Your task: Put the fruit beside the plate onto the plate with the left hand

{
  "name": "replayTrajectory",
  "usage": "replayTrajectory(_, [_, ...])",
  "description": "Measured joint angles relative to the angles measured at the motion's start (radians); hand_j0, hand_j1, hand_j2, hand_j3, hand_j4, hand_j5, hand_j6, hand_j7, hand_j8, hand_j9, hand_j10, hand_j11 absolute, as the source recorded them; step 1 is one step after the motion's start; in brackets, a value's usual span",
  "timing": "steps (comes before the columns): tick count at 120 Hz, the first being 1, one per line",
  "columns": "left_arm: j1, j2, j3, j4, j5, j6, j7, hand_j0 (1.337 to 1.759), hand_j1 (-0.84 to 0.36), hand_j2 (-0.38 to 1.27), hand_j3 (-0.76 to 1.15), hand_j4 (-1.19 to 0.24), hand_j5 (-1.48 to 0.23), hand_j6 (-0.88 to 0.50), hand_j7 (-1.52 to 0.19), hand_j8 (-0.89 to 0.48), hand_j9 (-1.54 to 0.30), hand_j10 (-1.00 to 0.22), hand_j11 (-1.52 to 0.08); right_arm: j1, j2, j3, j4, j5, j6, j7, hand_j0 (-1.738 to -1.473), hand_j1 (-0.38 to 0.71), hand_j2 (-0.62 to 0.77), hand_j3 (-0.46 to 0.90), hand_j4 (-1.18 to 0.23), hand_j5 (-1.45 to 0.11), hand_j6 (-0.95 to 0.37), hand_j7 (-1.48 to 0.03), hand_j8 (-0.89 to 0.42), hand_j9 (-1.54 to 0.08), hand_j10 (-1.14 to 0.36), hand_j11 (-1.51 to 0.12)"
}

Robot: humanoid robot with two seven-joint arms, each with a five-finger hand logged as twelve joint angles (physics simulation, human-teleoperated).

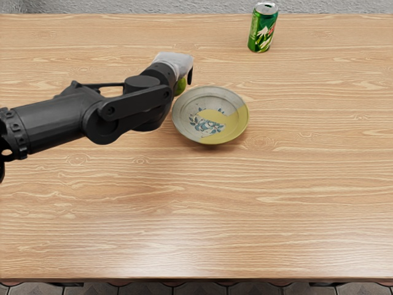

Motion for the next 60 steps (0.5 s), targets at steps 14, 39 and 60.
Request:
replayTrajectory(14, [0.001,-0.004,-0.022,0.000,0.002,0.001,0.000,1.654,-0.27,0.27,0.00,-0.60,-0.87,-0.39,-0.87,-0.31,-0.85,-0.43,-0.84,0.005,0.000,0.000,0.000,0.000,0.000,0.000,-1.658,-0.35,0.00,0.00,0.00,0.00,0.00,0.00,0.00,0.00,0.00,0.00])
replayTrajectory(39, [0.032,-0.004,-0.042,0.005,0.000,-0.001,0.000,1.653,-0.27,0.33,0.00,-0.60,-0.87,-0.39,-0.87,-0.31,-0.85,-0.43,-0.85,0.007,0.000,0.000,0.000,0.000,0.000,0.000,-1.658,-0.35,0.00,0.00,0.00,0.00,0.00,0.00,0.00,0.00,0.00,0.00])
replayTrajectory(60, [0.025,-0.004,-0.034,0.003,-0.006,-0.002,0.000,1.652,-0.34,0.37,0.00,-0.62,-0.91,-0.34,-0.90,-0.27,-0.89,-0.38,-0.88,0.008,0.000,0.000,0.000,0.000,0.000,0.000,-1.658,-0.35,0.00,0.00,0.00,0.00,0.00,0.00,0.00,0.00,0.00,0.00])
